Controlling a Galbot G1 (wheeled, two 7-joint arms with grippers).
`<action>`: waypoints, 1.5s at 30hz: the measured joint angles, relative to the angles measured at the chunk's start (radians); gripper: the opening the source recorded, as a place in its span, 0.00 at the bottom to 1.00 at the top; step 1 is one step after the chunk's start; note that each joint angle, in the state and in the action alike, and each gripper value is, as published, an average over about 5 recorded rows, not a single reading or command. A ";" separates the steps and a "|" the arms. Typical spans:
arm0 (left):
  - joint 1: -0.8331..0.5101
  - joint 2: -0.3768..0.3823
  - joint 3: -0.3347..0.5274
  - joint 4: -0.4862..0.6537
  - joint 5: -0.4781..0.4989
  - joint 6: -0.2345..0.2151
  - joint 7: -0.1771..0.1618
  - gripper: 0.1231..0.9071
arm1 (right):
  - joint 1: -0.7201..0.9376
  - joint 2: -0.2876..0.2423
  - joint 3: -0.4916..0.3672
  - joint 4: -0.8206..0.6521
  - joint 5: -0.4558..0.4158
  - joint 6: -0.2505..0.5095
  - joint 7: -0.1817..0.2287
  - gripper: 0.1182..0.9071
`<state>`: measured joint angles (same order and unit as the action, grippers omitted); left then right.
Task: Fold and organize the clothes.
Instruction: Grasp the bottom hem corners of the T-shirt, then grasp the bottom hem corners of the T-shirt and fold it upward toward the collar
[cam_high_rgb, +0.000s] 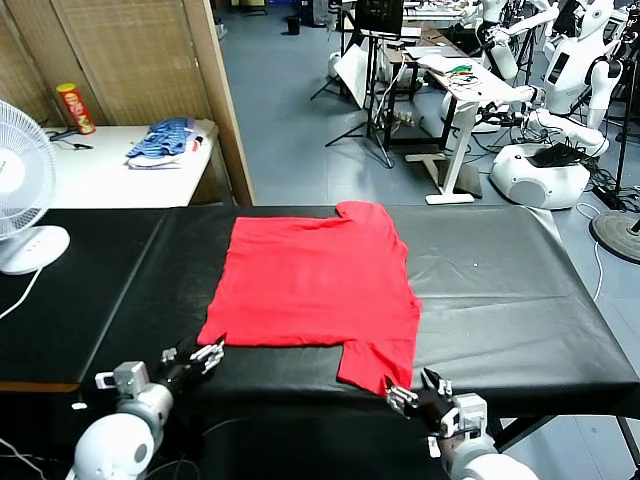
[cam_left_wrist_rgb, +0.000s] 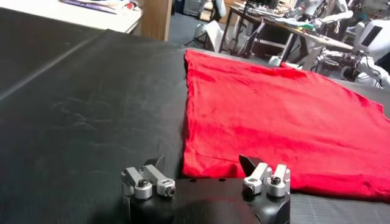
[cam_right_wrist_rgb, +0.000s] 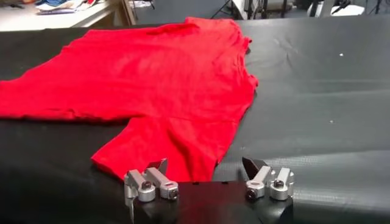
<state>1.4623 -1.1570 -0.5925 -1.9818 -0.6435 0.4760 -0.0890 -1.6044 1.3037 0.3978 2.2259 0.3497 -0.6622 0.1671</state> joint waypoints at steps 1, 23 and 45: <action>0.001 0.000 0.000 0.000 0.003 0.000 0.001 0.57 | -0.001 0.002 -0.001 0.000 -0.001 0.001 0.002 0.32; 0.173 -0.012 -0.047 -0.172 0.028 -0.011 -0.013 0.00 | -0.145 -0.065 0.128 0.193 0.042 0.027 0.026 0.00; 0.063 -0.089 0.001 -0.154 0.121 -0.117 -0.066 0.00 | 0.373 -0.126 0.003 -0.334 0.013 0.344 -0.143 0.00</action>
<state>1.5250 -1.2458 -0.5919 -2.1355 -0.5224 0.3589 -0.1552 -1.2317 1.1781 0.4008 1.8919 0.3631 -0.3183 0.0238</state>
